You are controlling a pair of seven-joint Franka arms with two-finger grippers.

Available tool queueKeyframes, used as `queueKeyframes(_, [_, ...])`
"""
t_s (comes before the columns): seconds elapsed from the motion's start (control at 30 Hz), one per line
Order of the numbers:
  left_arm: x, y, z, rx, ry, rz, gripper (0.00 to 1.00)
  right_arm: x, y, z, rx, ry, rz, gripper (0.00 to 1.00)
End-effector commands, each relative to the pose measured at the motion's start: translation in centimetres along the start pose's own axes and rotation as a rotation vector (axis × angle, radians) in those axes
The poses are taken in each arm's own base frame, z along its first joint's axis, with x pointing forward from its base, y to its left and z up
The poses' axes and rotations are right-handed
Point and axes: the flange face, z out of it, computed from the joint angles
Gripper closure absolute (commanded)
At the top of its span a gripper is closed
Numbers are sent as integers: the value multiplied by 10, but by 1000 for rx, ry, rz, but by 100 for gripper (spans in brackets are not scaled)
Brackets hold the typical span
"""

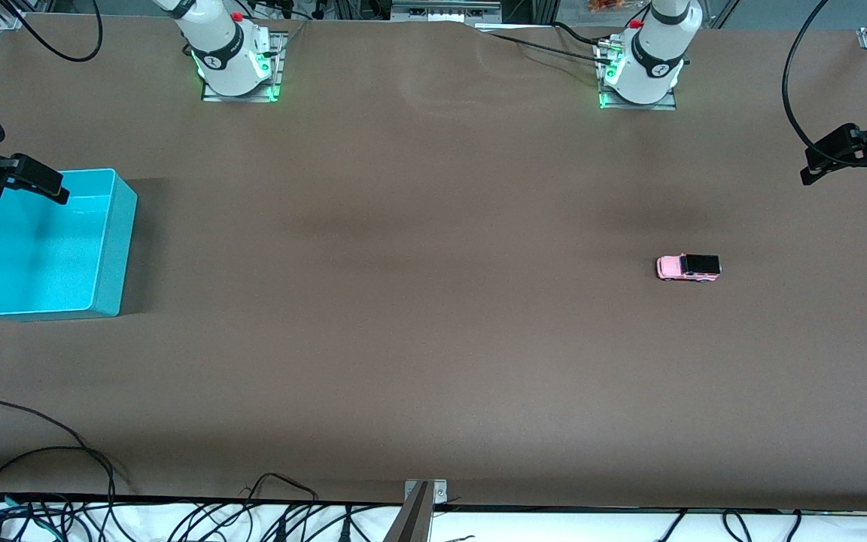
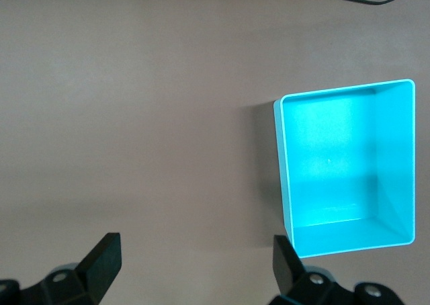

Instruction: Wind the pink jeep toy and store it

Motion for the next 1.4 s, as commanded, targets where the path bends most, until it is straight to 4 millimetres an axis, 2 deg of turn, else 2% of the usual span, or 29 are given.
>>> queueKeyframes(0.0, [2,-3,-6,20,-6,-3,0,-6,1,-11,21,-2,-10,0])
queueKeyframes(0.07, [2,-3,-6,20,-6,-3,0,-11,1,-17,21,-5,-21,0])
queueKeyframes(1.37, [2,-2,-6,20,-8,-1,0,-8,3,-16,20,2,-10,0])
